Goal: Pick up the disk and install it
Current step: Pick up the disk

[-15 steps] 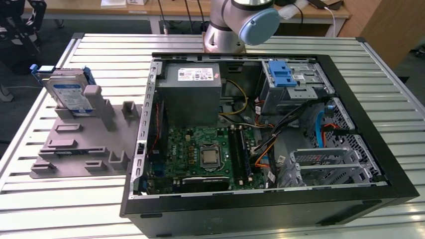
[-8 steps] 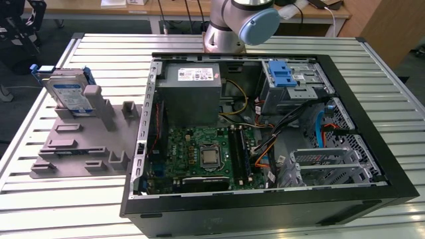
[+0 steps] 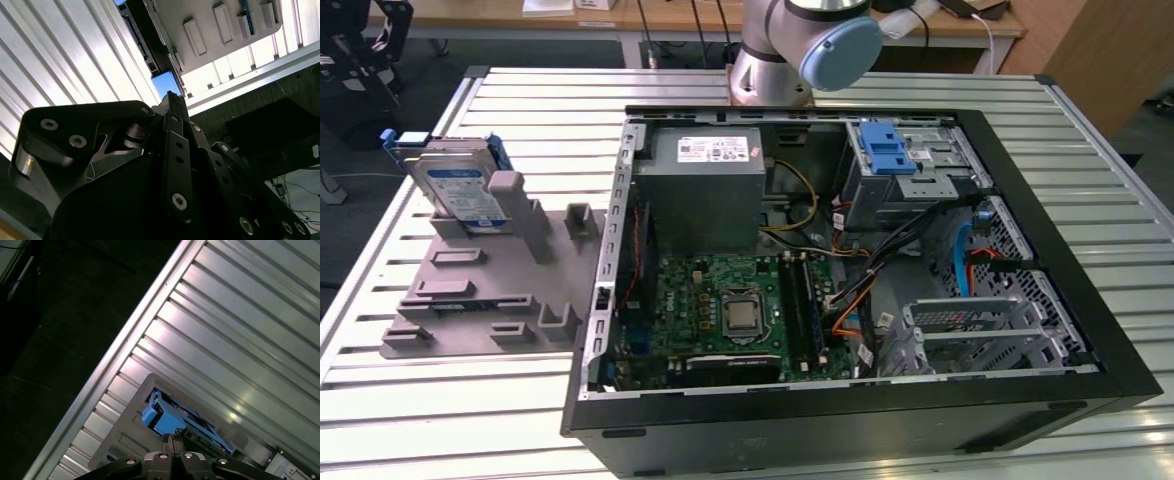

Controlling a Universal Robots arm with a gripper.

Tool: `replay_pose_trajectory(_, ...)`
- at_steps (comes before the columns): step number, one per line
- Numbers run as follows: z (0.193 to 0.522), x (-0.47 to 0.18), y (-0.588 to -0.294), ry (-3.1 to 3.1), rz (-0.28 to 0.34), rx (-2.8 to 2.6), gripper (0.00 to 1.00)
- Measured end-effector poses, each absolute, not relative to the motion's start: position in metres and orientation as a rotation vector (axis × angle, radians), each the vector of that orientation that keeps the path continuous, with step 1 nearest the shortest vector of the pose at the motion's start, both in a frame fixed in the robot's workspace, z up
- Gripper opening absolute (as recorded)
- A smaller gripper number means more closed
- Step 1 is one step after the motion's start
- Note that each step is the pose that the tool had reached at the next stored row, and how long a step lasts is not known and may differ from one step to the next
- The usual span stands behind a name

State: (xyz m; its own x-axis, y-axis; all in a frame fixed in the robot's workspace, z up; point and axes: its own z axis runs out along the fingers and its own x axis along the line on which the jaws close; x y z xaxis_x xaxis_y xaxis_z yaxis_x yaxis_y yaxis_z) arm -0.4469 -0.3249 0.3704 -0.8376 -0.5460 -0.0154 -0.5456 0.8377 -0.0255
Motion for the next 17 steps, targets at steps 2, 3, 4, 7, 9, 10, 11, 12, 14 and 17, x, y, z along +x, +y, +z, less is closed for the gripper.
replay_pose_trajectory(2,0.3704,-0.4468,-0.3249,2.989,-0.031,-0.894,0.11)
replay_pose_trajectory(3,0.3704,-0.4469,-0.325,2.987,-0.031,-0.9,0.11)
replay_pose_trajectory(4,0.3704,-0.4468,-0.3249,2.984,-0.031,-0.908,0.11)
replay_pose_trajectory(7,0.3704,-0.4469,-0.3249,2.977,-0.031,-0.931,0.11)
replay_pose_trajectory(9,0.3704,-0.4469,-0.3249,2.972,-0.031,-0.945,0.11)
replay_pose_trajectory(10,0.3704,-0.4469,-0.3249,2.97,-0.031,-0.952,0.11)
replay_pose_trajectory(11,0.3704,-0.4469,-0.325,2.968,-0.031,-0.959,0.11)
replay_pose_trajectory(12,0.3704,-0.4469,-0.3249,2.966,-0.031,-0.965,0.11)
replay_pose_trajectory(14,0.3704,-0.4468,-0.3249,2.962,-0.03,-0.978,0.11)
replay_pose_trajectory(17,0.3704,-0.4468,-0.325,2.955,-0.03,-0.999,0.11)
